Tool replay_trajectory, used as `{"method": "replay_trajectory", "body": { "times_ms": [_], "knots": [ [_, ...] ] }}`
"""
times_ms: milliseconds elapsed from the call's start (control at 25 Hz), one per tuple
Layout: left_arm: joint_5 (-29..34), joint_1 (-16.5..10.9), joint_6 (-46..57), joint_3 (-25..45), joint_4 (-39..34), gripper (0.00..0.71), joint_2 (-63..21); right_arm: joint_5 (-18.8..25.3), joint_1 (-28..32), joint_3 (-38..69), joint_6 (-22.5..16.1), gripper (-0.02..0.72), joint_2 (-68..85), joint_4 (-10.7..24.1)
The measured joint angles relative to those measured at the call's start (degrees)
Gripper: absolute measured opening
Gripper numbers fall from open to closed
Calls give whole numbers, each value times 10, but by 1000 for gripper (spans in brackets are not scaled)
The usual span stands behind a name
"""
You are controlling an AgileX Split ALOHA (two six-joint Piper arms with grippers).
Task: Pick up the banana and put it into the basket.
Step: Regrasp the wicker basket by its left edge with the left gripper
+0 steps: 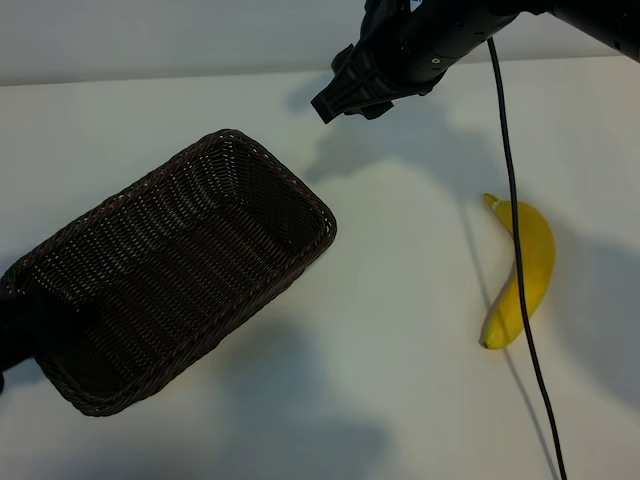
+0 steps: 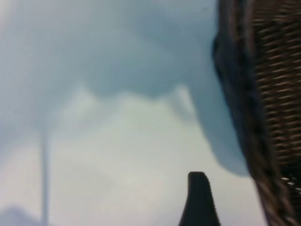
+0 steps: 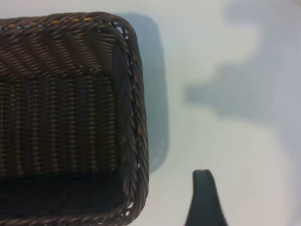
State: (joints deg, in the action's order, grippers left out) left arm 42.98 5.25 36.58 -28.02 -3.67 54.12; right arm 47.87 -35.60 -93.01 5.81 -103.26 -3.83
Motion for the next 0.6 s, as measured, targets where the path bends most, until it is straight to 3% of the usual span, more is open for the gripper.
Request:
{"method": "replay_trajectory", "body": {
  "times_ms": [240, 600],
  "knots": [
    [-72, 0, 32, 55, -14, 542, 0, 5, 0, 0, 0, 503, 0, -1],
    [-167, 0, 55, 58, -20, 542, 47, 19, 0, 0, 0, 503, 0, -1]
  ]
}}
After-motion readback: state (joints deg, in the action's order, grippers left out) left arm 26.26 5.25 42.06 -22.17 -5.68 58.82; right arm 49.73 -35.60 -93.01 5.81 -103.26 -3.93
